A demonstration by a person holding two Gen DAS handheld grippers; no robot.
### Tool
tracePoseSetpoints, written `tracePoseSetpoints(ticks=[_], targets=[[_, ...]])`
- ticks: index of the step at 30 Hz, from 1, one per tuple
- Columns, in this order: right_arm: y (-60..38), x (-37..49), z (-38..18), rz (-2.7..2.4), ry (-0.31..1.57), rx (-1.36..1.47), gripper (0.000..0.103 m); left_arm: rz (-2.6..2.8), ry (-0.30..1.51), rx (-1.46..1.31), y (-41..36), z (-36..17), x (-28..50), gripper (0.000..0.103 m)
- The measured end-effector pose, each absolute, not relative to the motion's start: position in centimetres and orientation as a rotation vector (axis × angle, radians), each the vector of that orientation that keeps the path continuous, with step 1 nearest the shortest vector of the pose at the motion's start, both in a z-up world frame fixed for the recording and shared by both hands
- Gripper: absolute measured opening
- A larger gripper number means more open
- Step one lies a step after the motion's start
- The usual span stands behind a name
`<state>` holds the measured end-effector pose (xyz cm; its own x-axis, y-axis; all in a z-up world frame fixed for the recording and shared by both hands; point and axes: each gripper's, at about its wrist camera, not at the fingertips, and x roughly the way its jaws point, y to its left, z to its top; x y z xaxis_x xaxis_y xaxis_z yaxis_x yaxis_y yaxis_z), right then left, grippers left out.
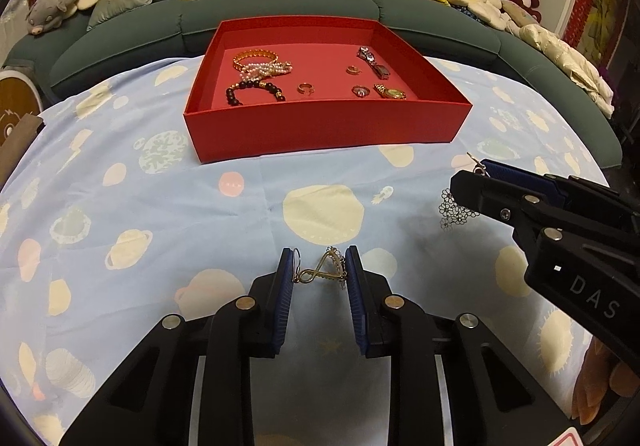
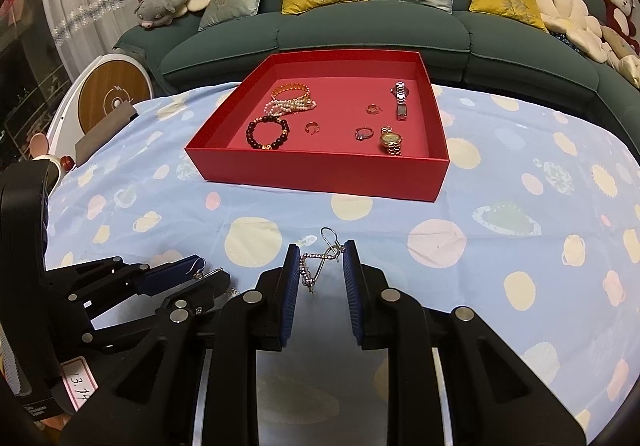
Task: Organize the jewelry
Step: 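Carry both dangling earrings into the red box and open both tools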
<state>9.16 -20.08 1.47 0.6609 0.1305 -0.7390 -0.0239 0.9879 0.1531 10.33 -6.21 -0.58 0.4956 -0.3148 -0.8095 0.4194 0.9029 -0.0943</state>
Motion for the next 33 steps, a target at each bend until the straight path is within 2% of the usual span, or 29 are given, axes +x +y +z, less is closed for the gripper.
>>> tracePoseSetpoints(ticks=[9, 22, 33], targets=[[-19.5, 9.1, 2.7, 0.095, 0.819, 0.134, 0.021, -0.423, 0.906, 0.05, -4.2, 2.5, 11.1, 0.023], [-19.3, 11.8, 7.9, 0.081, 0.719, 0.144, 0.021, -0.416, 0.746, 0.016, -5.0, 9.9, 14.2, 0.023], [-21.9, 18.7, 8.6, 0.038, 0.734, 0.187, 0.021, -0.374, 0.768, 0.05, -7.9, 8.4, 21.7, 0.023]])
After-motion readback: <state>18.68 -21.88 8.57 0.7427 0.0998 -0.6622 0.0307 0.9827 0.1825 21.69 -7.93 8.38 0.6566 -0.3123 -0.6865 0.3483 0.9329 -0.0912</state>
